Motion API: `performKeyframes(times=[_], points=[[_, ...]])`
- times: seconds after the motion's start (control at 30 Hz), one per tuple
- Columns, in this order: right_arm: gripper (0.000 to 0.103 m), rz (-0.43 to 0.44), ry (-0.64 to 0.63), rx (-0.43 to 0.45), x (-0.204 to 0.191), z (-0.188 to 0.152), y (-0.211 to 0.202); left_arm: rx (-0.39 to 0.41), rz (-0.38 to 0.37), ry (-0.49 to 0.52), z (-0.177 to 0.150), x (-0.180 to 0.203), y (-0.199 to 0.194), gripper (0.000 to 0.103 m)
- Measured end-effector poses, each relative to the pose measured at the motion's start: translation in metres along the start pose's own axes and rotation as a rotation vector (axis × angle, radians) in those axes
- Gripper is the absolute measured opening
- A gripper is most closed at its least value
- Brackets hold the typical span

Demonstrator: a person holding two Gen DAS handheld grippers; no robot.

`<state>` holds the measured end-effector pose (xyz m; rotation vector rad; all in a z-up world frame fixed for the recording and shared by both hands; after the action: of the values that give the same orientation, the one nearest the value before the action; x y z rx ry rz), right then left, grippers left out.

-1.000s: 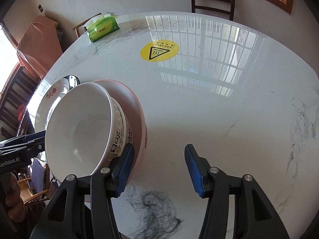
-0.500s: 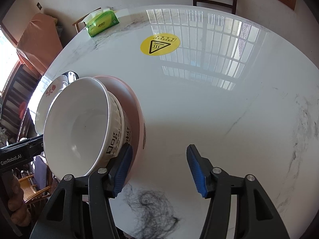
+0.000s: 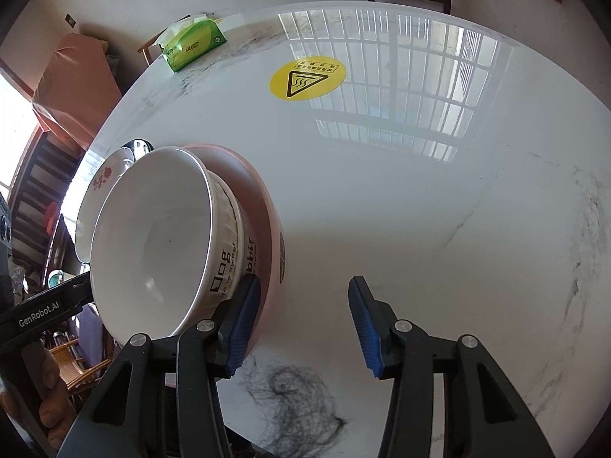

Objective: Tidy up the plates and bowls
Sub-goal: 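Close both grippers on the rim of the pink bowl stack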

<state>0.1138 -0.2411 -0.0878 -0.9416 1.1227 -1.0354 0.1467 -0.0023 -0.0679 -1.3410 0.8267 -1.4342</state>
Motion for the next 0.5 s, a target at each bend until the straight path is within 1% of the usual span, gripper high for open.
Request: performKeyframes(times=[0.03, 0.07, 0.1, 0.17, 0.23, 0.33, 0.37, 0.5], points=[[0.037, 0.004, -0.004, 0.001, -0.002, 0.000, 0.000, 0.008, 0.026, 0.019, -0.002, 0.005, -0.001, 0.010], [0.030, 0.009, -0.007, 0.005, -0.004, 0.000, -0.001, 0.023, 0.053, 0.027, -0.002, 0.007, -0.002, 0.009], [0.023, 0.016, -0.014, 0.010, -0.007, 0.000, -0.002, 0.036, 0.065, 0.028, -0.002, 0.008, -0.003, 0.009], [0.015, 0.041, -0.033, 0.005, -0.015, 0.000, -0.002, 0.043, 0.050, 0.020, -0.002, 0.009, -0.002, 0.009], [0.016, 0.033, -0.037, 0.009, -0.016, -0.001, -0.002, 0.056, 0.021, 0.010, -0.002, 0.010, -0.003, 0.009], [0.016, 0.089, -0.010, 0.012, -0.011, -0.003, -0.003, 0.079, 0.055, 0.039, -0.005, 0.016, -0.003, 0.009], [0.016, 0.093, -0.014, 0.015, -0.011, -0.003, -0.004, 0.084, 0.061, 0.041, -0.011, 0.016, -0.006, 0.009], [0.016, 0.084, -0.023, 0.031, -0.013, -0.008, -0.004, 0.089, 0.060, 0.046, -0.013, 0.019, -0.006, 0.008]])
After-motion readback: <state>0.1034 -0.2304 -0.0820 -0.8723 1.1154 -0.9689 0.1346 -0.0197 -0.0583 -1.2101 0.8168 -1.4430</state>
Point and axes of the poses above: each gripper's, at about its wrist camera, not at the fingertips, and y roughly the way its jaws point, x to its right, z to its top, the point moved 7 cm from there along y, roughly the way its jaws point, and after that the axes turned 8 degrees about -x, right-handed, at the moved point
